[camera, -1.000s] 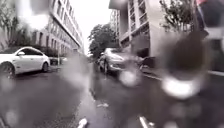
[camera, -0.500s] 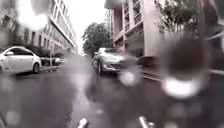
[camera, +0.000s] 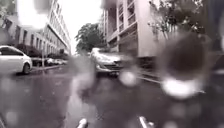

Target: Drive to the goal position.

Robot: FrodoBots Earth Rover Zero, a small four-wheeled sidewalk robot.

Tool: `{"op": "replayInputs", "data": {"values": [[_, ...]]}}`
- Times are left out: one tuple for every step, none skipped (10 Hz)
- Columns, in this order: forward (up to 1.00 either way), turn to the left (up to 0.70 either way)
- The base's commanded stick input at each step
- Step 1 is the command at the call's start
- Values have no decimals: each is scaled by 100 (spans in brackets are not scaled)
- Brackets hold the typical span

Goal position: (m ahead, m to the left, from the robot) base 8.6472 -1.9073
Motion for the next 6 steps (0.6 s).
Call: {"op": "replayInputs", "data": {"values": [[45, -27], [45, -27], [45, -27], [45, -27], [54, -22], [70, -14]]}}
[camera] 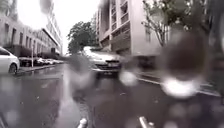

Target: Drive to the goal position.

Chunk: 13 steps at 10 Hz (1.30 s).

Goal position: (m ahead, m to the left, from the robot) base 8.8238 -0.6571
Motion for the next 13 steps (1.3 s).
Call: {"op": "replayInputs", "data": {"values": [[70, -14], [70, -14], [70, -14], [70, -14], [70, -14], [70, -14], [70, -14], [70, -14], [70, -14], [70, -14], [70, -14], [70, -14], [70, -14]]}}
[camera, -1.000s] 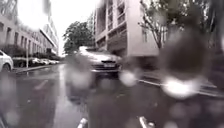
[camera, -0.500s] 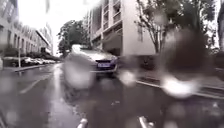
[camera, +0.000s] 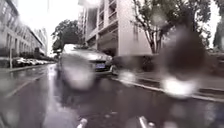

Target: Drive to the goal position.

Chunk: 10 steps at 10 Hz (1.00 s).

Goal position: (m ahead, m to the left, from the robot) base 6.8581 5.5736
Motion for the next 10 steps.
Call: {"op": "replayInputs", "data": {"values": [[49, -25], [45, 1], [45, 15], [45, 22], [28, 34], [0, 45], [0, 45], [0, 45], [0, 45], [0, 45]]}}
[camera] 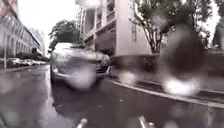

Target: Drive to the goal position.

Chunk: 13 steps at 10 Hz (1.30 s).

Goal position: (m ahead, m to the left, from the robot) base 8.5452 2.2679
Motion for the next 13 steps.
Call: {"op": "replayInputs", "data": {"values": [[0, 45], [0, 45], [0, 45], [0, 45], [0, 45], [0, 45], [0, 45], [0, 45], [0, 45], [0, 45], [0, 45], [0, 45], [0, 45]]}}
